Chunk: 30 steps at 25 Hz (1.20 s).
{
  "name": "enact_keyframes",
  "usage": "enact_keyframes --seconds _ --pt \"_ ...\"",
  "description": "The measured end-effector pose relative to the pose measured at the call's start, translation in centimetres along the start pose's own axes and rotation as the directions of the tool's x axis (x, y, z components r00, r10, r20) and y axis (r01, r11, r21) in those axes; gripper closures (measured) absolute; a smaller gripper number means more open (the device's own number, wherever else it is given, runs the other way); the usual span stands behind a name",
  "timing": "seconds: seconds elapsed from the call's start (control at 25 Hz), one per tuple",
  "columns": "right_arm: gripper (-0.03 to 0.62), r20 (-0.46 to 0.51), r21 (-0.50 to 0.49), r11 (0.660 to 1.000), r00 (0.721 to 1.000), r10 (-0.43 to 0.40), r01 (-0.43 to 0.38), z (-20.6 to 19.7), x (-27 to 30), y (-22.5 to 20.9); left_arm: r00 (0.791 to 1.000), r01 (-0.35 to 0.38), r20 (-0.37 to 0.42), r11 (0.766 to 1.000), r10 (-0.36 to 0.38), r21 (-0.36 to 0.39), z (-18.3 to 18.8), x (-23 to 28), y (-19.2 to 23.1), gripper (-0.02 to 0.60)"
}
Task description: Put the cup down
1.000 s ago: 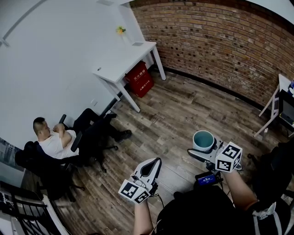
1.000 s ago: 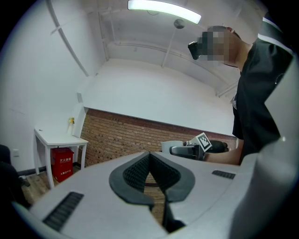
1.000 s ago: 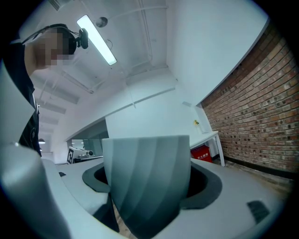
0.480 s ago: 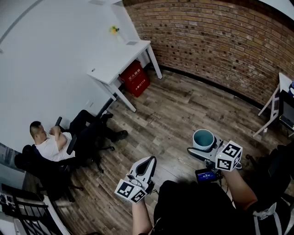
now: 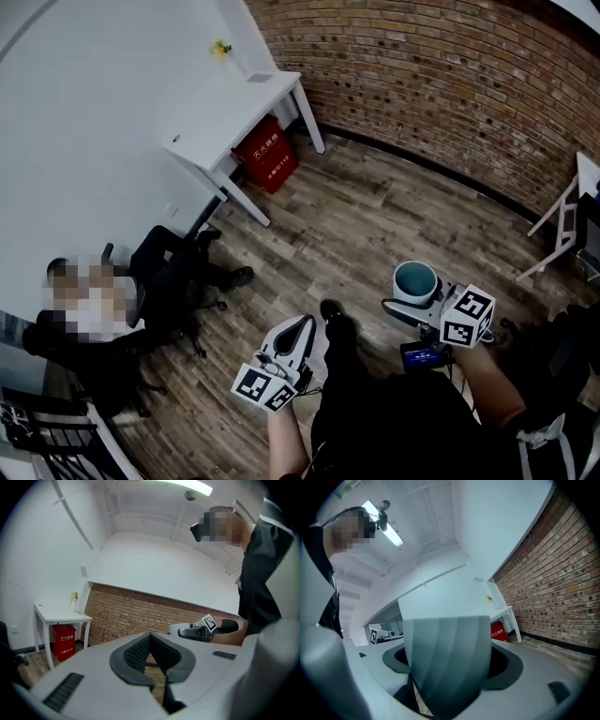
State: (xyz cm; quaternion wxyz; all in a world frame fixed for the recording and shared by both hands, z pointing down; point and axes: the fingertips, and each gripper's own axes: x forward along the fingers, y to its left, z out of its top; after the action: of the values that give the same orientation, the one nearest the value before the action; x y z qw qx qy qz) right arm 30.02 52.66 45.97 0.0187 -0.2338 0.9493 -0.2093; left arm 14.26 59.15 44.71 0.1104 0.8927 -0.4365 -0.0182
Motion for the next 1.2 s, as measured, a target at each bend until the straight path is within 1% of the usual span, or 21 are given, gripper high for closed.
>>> enact_keyframes --seconds 0.12,0.2,0.28,0.4,0.56,0.68,0.8,0.96,1.2 --pt "0.191 -0.013 -0.006 1.0 1.0 -0.012 0.012 0.5 3.4 -2.3 1.0 0.012 0.002 1.0 -0.012 -0.005 0.1 2.1 4.3 0.574" --pt "0.191 -0.013 -0.011 0.999 0.999 -0.031 0.03 1.5 6.0 -4.2 1.0 0.016 0.003 1.0 -0.016 0.0 0.8 3.9 7.8 0.574" --pt "0.191 -0.006 -0.015 0.999 0.999 -0.038 0.038 3.1 9.1 -6.1 1.0 0.022 0.002 1.0 -0.022 0.015 2.0 5.6 11.5 0.574" --pt "0.191 0.011 -0.027 0.999 1.0 -0.023 0.023 6.1 14.9 -8.6 0.999 0.031 -0.006 0.999 -0.031 0.04 4.0 7.8 17.1 0.574" --pt "0.191 0.025 -0.039 0.999 1.0 -0.017 0.018 9.8 23.4 -11.7 0.998 0.039 -0.047 0.998 -0.036 0.051 5.6 10.1 24.9 0.574" --pt "0.191 0.026 -0.046 0.999 0.999 -0.023 0.025 11.5 28.4 -13.8 0.997 0.051 -0.06 0.996 -0.047 0.067 7.0 11.6 29.4 0.574" --pt "0.191 0.008 -0.029 0.999 0.999 -0.035 0.035 11.9 31.7 -15.5 0.997 0.045 -0.064 0.998 -0.041 0.053 7.9 12.5 33.1 0.574" --pt "0.191 -0.007 -0.003 0.998 0.998 -0.057 0.057 11.9 34.6 -18.1 0.998 0.036 -0.061 0.999 -0.034 0.023 8.0 13.5 36.8 0.574" --pt "0.191 -0.009 0.016 0.999 0.999 -0.052 0.052 13.0 39.2 -22.8 0.999 0.018 -0.045 1.0 -0.017 0.011 8.8 16.8 42.1 0.574"
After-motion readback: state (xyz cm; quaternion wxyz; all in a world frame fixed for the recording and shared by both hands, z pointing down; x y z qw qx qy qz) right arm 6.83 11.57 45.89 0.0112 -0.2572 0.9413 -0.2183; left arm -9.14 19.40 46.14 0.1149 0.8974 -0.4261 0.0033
